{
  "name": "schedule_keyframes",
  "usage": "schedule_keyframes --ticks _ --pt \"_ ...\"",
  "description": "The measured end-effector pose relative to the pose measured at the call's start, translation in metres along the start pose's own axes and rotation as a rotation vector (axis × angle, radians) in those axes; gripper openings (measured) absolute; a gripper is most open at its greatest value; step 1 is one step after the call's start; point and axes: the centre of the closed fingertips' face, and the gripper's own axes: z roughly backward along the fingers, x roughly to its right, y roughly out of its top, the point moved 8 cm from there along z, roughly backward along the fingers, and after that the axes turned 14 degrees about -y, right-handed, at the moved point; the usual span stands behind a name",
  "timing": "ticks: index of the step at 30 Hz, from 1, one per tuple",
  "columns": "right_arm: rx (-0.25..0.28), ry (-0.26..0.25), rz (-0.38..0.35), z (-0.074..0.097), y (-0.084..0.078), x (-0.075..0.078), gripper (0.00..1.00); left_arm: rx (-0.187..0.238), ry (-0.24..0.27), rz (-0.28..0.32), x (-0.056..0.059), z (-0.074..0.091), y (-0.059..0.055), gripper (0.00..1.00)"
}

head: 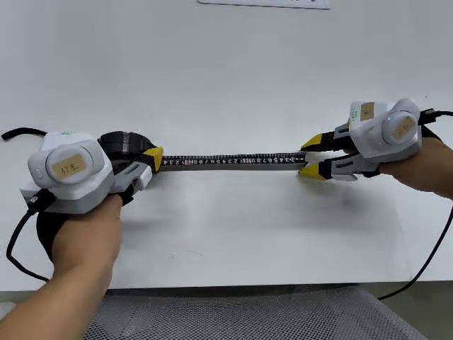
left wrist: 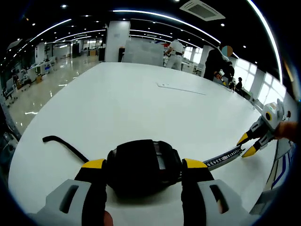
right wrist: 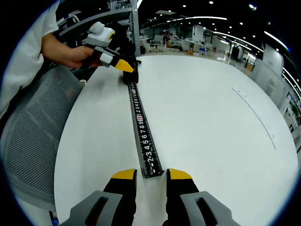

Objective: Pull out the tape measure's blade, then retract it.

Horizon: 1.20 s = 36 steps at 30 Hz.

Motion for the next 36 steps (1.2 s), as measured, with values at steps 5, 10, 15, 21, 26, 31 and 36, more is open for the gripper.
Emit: schedule_keyframes --ticks 5,10,15,21,26,31,36 --pt "-0.001 0.008 0.017 -0.0021 -0.0009 0.0002 0.18 0.003 0.001 0.001 0.0003 0.0003 0.0 0.6" --pt "0.0 0.008 0.016 -0.0028 -0.0009 0.0028 0.16 0.002 0.0 0.001 0.0002 0.0003 0.0002 0.6" --pt "0.011 0.009 0.017 -0.0047 -0.0005 0.0018 0.12 0.004 -0.003 0.004 -0.0002 0.0004 0.0003 0.6" --pt "0.013 0.005 0.014 -0.0054 -0.0005 0.0021 0.12 0.004 -0.003 0.002 -0.0003 0.0001 0.0003 0.6" --pt "0.016 0.0 0.011 -0.0054 -0.0013 0.002 0.11 -0.004 -0.003 -0.001 0.0 0.0001 0.0007 0.59" --pt "0.02 -0.009 0.003 -0.0057 -0.0018 0.0033 0.11 -0.004 -0.011 -0.01 -0.0006 0.0011 0.0002 0.58" --pt "0.02 -0.007 0.016 -0.0052 -0.0019 0.0035 0.1 -0.014 -0.013 -0.009 -0.0008 0.0014 0.0007 0.57"
